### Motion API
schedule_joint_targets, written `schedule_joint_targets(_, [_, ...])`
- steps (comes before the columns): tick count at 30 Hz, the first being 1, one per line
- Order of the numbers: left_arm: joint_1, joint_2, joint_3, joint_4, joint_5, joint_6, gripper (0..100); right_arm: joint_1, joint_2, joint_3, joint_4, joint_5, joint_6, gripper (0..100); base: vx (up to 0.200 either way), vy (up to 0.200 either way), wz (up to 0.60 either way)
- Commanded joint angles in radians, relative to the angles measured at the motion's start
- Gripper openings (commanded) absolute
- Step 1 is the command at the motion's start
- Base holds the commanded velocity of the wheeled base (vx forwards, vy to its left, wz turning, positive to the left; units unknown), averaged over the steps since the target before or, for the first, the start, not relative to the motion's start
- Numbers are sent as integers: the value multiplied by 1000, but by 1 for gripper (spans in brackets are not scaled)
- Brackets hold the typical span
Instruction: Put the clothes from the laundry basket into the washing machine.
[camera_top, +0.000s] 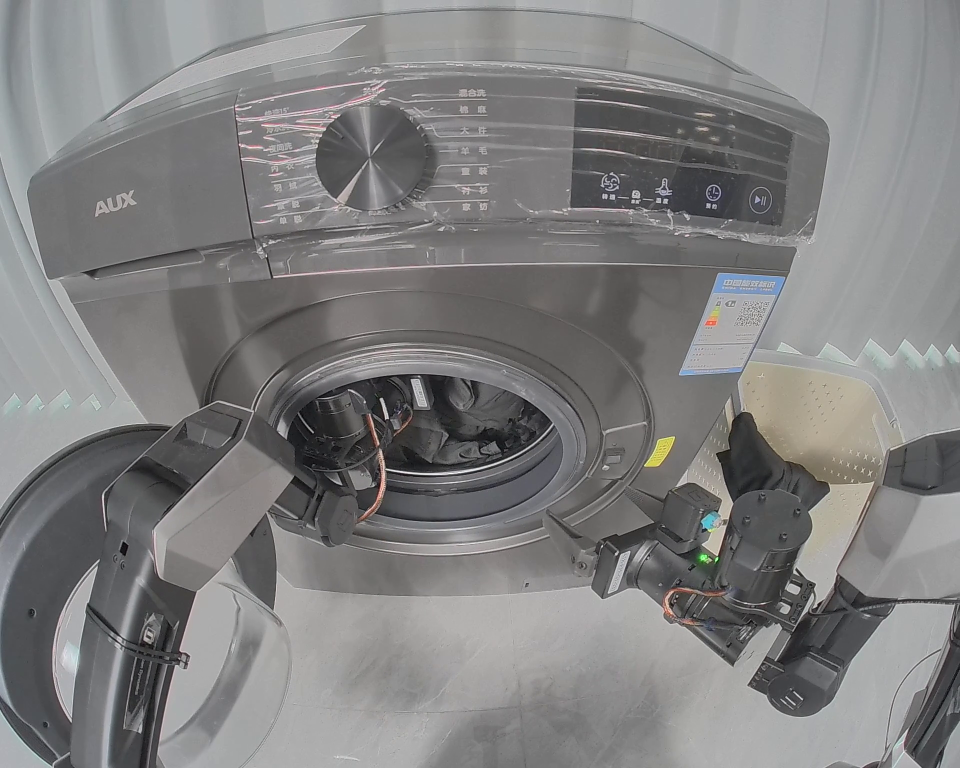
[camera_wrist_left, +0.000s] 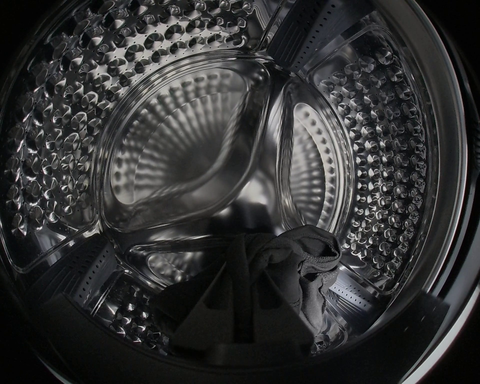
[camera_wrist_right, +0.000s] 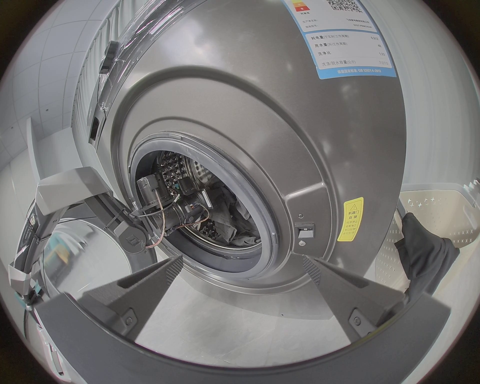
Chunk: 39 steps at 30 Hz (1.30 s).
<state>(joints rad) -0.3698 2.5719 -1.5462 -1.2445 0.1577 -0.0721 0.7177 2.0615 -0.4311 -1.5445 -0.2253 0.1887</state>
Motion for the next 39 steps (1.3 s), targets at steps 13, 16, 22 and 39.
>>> schedule_joint_targets(13, [-28,-13,98,-10,-1,-12,100,-1,0,0,0,0,0,100,0,0,0])
schedule_joint_targets(16, [-41,-35,155,-10,-12,-11,100,-1,2,0,0,0,0,100,0,0,0])
schedule_joint_targets(22, [-81,-87,287,-30,-17,-3,100,-1,2,0,0,0,0,100,0,0,0])
schedule_joint_targets(39, [-250,-332,819,-185,-4,-14,100,-10,-11,34,0,0,-2,100,0,0,0])
